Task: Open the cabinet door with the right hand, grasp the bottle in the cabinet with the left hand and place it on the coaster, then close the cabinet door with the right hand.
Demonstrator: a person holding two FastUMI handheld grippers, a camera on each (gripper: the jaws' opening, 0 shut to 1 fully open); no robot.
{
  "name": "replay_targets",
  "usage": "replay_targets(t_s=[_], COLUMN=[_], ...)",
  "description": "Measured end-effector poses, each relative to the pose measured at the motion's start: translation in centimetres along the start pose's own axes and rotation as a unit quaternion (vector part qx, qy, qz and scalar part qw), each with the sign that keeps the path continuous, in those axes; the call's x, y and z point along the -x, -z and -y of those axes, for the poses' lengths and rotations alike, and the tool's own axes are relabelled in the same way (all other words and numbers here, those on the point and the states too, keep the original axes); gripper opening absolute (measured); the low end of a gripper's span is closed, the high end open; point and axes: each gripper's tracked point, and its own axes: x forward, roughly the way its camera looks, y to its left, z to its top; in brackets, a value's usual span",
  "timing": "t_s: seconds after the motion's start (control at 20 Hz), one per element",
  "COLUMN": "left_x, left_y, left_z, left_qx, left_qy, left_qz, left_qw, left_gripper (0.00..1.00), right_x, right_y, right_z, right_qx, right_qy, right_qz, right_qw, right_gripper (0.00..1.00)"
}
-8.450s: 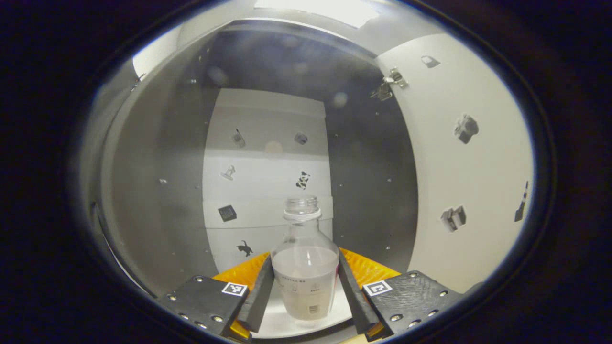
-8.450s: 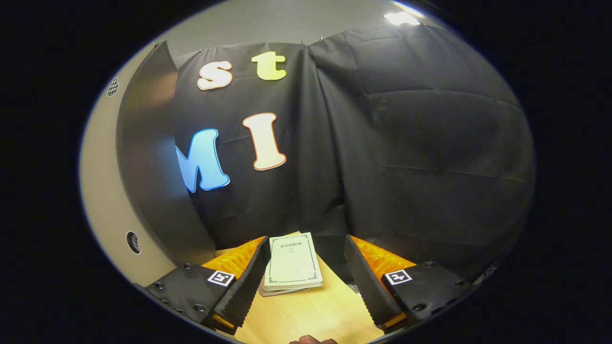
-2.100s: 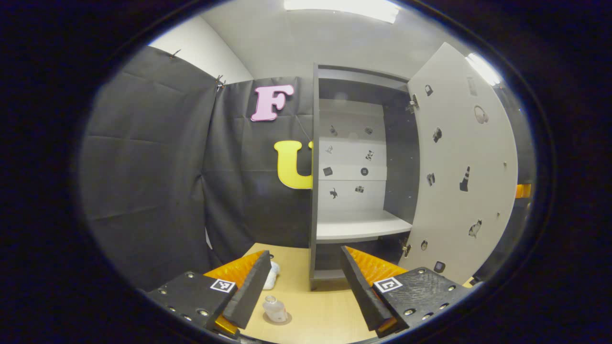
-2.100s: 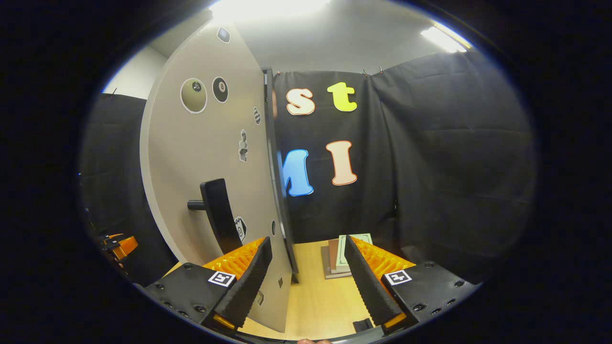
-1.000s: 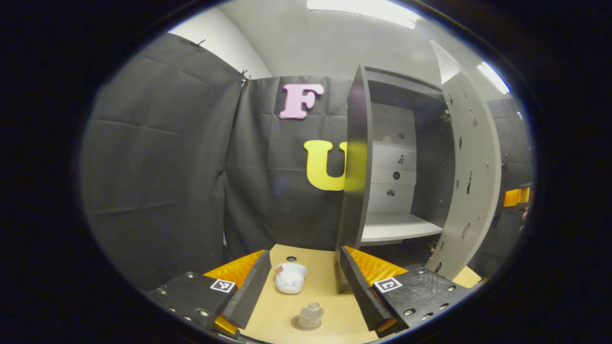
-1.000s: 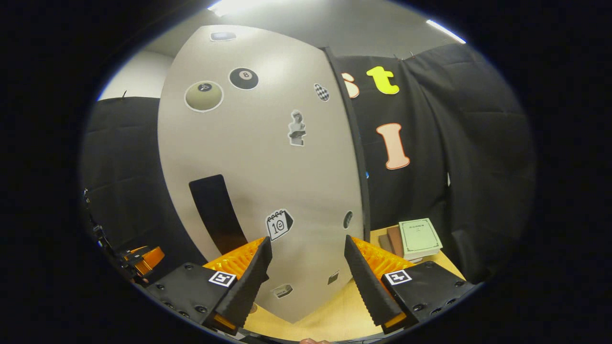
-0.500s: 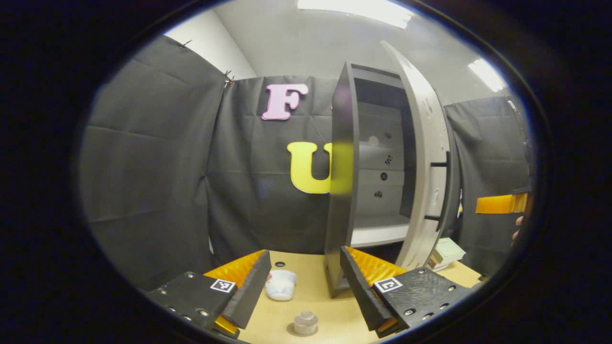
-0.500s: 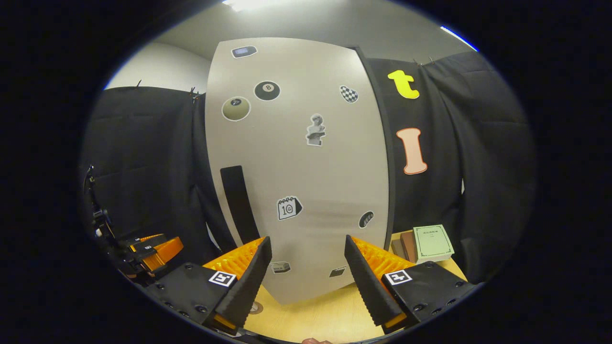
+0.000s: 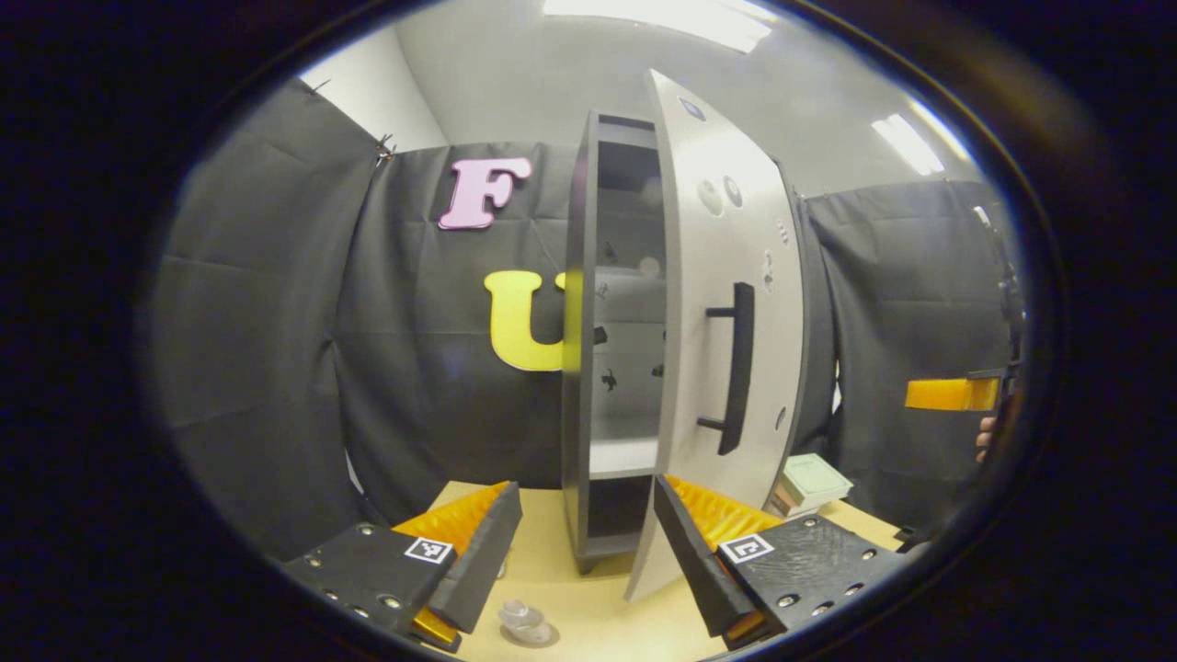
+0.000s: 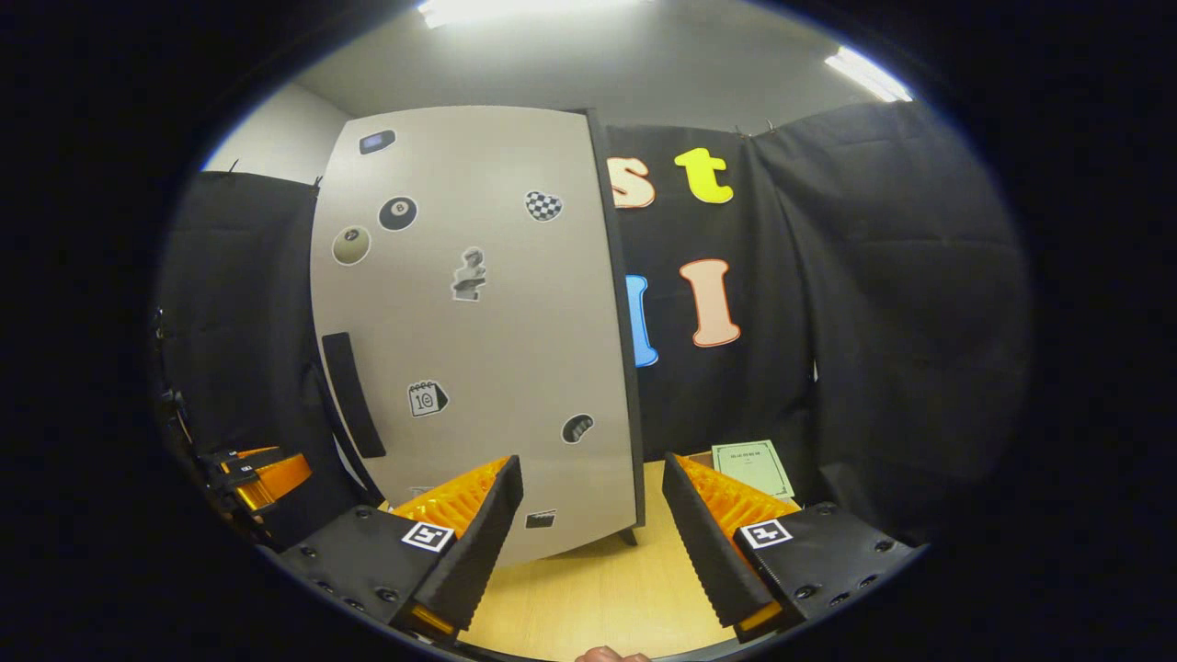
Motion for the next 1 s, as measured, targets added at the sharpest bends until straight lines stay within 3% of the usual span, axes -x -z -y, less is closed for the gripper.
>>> replay_targets(t_s=[0.35,0.55,1.0], left_x=[-0.5,-0.6,-0.3], left_y=[-2.0,-2.8,-3.7], left_z=[0.4,1.6,0.8], left_qx=[-0.016,0.004,-0.011], left_qy=[-0.020,-0.020,-0.077], left_qz=[0.040,0.049,0.055], left_qw=[0.999,0.999,0.995], left_gripper=[0.87,0.87,0.87], right_x=[1.0,1.3,1.0], right_y=[-1.3,-1.0,-1.6], right_z=[6.1,8.0,12.5], right_qx=[0.006,-0.001,-0.010], right_qy=[0.023,0.019,0.002], right_qz=[0.019,0.014,0.024], right_qw=[1.000,1.000,1.000], right_gripper=[0.97,0.97,0.97])
